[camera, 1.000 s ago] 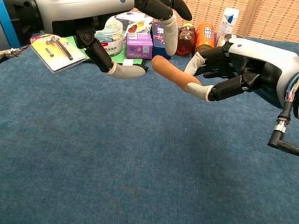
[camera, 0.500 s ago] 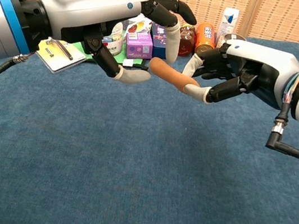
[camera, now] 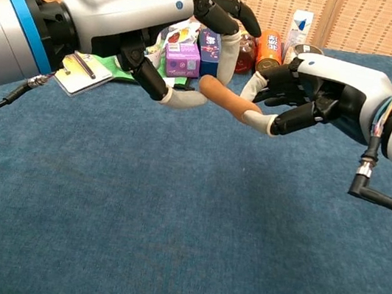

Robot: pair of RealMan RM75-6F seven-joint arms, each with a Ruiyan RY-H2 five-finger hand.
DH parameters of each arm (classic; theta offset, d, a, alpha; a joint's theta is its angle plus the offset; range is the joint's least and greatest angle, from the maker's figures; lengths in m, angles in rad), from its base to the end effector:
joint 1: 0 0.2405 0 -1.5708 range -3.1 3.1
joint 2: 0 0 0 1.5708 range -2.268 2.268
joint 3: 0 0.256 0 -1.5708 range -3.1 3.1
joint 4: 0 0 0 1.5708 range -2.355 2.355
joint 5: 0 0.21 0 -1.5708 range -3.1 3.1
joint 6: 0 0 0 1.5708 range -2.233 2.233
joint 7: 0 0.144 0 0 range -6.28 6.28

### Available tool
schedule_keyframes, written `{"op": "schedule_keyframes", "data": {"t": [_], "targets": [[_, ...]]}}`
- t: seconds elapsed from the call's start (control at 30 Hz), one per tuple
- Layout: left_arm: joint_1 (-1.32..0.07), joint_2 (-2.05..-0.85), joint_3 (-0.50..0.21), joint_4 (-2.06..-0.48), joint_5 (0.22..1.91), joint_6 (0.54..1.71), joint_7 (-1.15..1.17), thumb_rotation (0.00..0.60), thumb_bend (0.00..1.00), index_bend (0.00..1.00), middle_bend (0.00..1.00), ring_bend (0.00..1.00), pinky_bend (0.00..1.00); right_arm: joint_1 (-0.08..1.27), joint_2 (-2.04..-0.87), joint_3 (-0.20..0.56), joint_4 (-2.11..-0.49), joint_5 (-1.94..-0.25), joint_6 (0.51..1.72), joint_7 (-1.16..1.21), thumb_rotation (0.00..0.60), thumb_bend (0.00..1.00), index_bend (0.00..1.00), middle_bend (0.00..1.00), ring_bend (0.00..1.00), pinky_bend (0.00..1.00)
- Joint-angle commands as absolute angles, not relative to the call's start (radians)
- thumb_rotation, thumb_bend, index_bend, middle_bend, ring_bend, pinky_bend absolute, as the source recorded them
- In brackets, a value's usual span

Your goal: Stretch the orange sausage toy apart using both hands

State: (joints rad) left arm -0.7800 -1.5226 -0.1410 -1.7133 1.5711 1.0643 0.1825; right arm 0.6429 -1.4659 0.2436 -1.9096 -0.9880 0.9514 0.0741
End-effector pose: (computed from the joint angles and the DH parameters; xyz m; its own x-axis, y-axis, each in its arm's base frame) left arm -0.0473 0.2769 -0.0054 0.3184 0.1759 0.9315 0.6464 -0.7590 -0.0776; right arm -0.0967 -0.2811 -0.0010 -0.2744 -0.5496 0.7891 -0.9228 -0.0804 -0.3768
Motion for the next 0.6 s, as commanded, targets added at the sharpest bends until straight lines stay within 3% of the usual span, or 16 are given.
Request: {"op": "schedule_keyframes", "data": {"t": [0.03,0.27,0.6], "targets": [[-0.781,-1.523,-0.141,-1.714,1.567,1.064,0.181,0.600,0.31,0.55,0.20,0.08,0.10,0.643,-1.466,0.242,-1.909,-0.989,0.953,0.072,0.600,0.55,0.70,0.32,0.18,0.08],[-0.782,-1.526,-0.141,-1.712,1.559,1.069,0.184,0.600,0.33,0.66,0.28,0.11,0.10,0.637,-1.462,0.237,-1.910,-0.994,0.964,0.069,0.600,0.55,0.71,0.30,0.19,0.08],[-0.783,-1.538,-0.144,-1.702,1.547,1.081,0.196,0.600,0.34,0.77,0.29,0.12,0.10,0.635,-1.464,0.234,-1.903,-1.001,0.976,0.061,0.600,0.55,0.72,0.30,0.20,0.09]]}}
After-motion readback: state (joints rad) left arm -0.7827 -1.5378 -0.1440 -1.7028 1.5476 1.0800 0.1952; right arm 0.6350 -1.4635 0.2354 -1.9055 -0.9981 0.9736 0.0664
